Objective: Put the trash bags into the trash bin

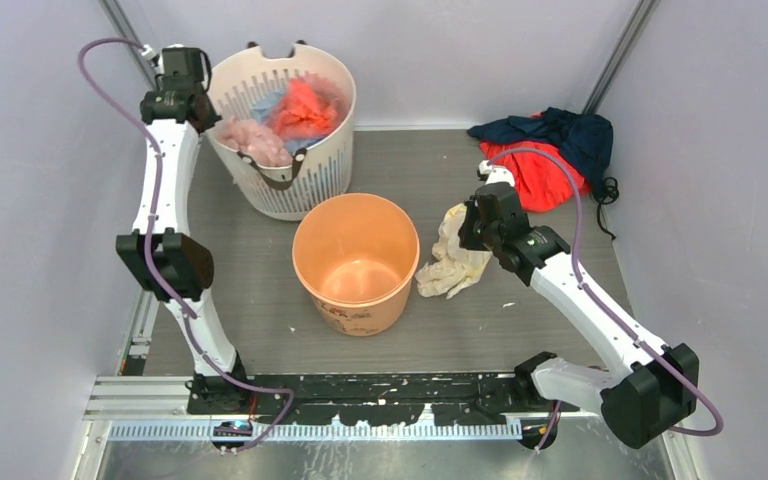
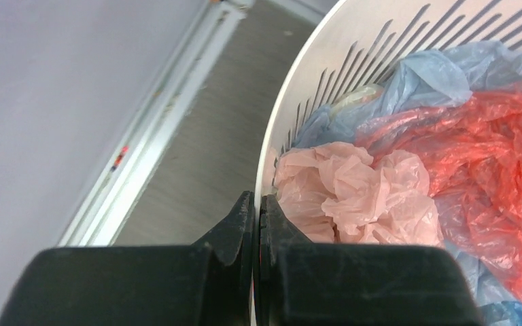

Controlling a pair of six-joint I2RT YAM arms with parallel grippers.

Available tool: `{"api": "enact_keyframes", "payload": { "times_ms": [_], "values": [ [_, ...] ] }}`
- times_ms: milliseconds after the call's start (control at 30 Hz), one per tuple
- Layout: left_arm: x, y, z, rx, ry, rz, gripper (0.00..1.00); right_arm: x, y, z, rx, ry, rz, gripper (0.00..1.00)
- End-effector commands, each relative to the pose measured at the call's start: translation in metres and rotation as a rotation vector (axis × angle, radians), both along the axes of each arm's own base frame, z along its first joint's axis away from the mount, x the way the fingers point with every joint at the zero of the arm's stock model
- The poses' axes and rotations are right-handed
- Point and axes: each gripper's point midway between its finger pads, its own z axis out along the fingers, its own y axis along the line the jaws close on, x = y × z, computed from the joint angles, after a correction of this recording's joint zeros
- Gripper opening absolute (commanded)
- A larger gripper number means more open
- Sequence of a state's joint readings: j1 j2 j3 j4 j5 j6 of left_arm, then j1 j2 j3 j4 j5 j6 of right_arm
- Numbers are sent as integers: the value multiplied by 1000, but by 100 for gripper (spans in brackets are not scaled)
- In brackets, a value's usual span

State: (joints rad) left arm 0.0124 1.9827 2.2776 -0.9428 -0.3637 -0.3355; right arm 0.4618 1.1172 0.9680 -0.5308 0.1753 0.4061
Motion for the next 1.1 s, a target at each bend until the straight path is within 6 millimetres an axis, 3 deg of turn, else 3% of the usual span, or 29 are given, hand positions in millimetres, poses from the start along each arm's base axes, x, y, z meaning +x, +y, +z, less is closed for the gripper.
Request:
{"api": "enact_keyframes", "payload": {
  "times_ms": [0, 333, 567, 733, 800, 900, 933, 1000, 1067],
  "values": [
    [-36, 39, 59, 67, -177, 206, 0, 8, 13, 26, 63, -53, 27, 1],
    [-102, 84, 57, 124, -212, 545, 0, 3, 17, 16, 89, -27, 42, 1],
    [-134, 92, 54, 116, -273, 645, 0, 3, 19, 15, 99, -22, 44, 1],
    [-148, 104, 40, 76, -299, 690, 0, 2, 20, 14, 101, -17, 48, 1],
    [-144, 106, 34, 41, -290, 664, 10, 2, 21, 13, 104, -13, 52, 1],
    [-137, 99, 35, 21, -276, 579, 49, 2, 24, 10, 113, -4, 58, 1],
    [-137, 95, 39, 9, -288, 547, 57, 2, 25, 10, 119, -1, 60, 1],
    [-135, 87, 45, -12, -316, 486, 70, 3, 29, 8, 128, 5, 68, 1],
    [-132, 74, 54, -26, -346, 375, 73, 4, 31, 8, 136, 11, 75, 1]
  ]
}}
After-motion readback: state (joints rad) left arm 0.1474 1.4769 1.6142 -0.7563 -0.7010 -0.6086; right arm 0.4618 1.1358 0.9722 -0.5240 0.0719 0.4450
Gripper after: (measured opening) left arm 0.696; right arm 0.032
